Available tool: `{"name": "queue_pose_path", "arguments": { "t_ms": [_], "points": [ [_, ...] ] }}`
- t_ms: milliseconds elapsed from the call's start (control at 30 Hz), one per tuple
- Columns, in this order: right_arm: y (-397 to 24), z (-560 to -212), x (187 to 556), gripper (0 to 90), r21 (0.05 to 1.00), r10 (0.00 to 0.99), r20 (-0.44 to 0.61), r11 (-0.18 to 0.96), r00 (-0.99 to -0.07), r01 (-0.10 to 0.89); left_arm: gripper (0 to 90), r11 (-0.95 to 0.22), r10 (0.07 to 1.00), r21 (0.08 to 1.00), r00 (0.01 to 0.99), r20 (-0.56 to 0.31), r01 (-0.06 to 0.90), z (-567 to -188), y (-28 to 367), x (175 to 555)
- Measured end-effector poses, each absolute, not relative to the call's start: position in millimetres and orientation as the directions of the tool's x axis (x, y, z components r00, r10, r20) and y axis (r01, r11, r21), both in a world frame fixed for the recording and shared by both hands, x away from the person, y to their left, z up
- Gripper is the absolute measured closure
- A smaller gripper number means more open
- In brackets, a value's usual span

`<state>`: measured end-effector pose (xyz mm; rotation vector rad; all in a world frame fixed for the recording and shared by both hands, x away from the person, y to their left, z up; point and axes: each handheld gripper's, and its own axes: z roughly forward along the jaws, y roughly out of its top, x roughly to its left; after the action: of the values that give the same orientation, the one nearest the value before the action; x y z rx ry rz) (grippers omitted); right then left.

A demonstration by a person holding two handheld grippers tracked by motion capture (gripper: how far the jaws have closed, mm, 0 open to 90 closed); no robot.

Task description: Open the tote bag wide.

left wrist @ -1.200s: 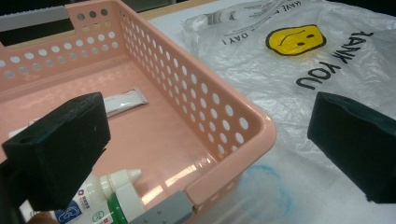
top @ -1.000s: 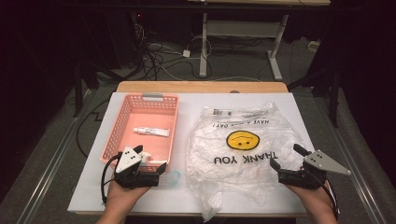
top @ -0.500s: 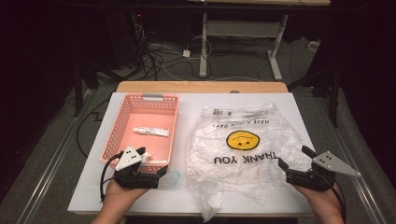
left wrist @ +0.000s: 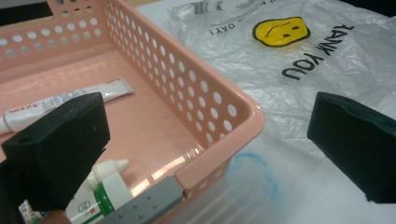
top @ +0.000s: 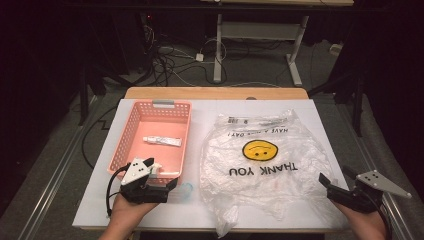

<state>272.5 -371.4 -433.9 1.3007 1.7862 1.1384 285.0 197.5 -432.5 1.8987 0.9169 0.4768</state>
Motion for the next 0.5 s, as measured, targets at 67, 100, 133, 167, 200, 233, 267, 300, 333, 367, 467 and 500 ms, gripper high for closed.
{"name": "queue_pose_path", "arguments": {
  "t_ms": [67,100,133,167,200,233,267,300,333,367,467,500],
  "points": [
    [-376,-436,270,18.8,0.902,0.957,-0.006,0.130,-0.289,0.412,0.0,-0.292,0.764,0.871,0.645,-0.037,0.395,-432,196,285],
    [-380,-438,269,19.9,0.897,0.959,-0.002,0.127,-0.284,0.423,0.0,-0.295,0.761,0.868,0.648,-0.040,0.400,-432,196,285],
    [-381,-439,269,21.3,0.895,0.960,0.004,0.121,-0.280,0.430,0.0,-0.295,0.760,0.865,0.649,-0.046,0.406,-431,196,285],
    [-383,-440,268,23.0,0.891,0.961,0.008,0.118,-0.276,0.438,0.0,-0.292,0.756,0.865,0.653,-0.052,0.408,-431,196,286],
    [-384,-441,267,24.5,0.886,0.963,0.014,0.113,-0.271,0.449,0.0,-0.293,0.751,0.864,0.658,-0.056,0.408,-430,196,286],
    [-386,-443,266,26.2,0.882,0.963,0.020,0.110,-0.268,0.459,0.0,-0.296,0.752,0.864,0.657,-0.052,0.407,-429,195,286],
    [-387,-445,266,27.9,0.875,0.964,0.017,0.114,-0.265,0.471,0.0,-0.293,0.752,0.866,0.657,-0.053,0.405,-429,195,286],
    [-388,-446,266,29.3,0.869,0.964,0.016,0.117,-0.264,0.480,0.0,-0.285,0.754,0.869,0.654,-0.058,0.404,-429,194,287],
    [-390,-448,265,30.5,0.864,0.965,0.024,0.111,-0.260,0.492,0.0,-0.278,0.752,0.873,0.656,-0.063,0.402,-430,194,287],
    [-391,-450,265,31.5,0.858,0.965,0.037,0.102,-0.259,0.503,0.0,-0.276,0.749,0.874,0.659,-0.065,0.400,-430,194,287],
    [-394,-453,265,33.6,0.848,0.963,0.073,0.076,-0.258,0.524,0.0,-0.279,0.745,0.876,0.664,-0.061,0.393,-430,193,288],
    [-393,-452,266,34.0,0.847,0.962,0.087,0.064,-0.257,0.528,0.0,-0.280,0.749,0.876,0.660,-0.057,0.394,-430,193,288]
  ]
}}
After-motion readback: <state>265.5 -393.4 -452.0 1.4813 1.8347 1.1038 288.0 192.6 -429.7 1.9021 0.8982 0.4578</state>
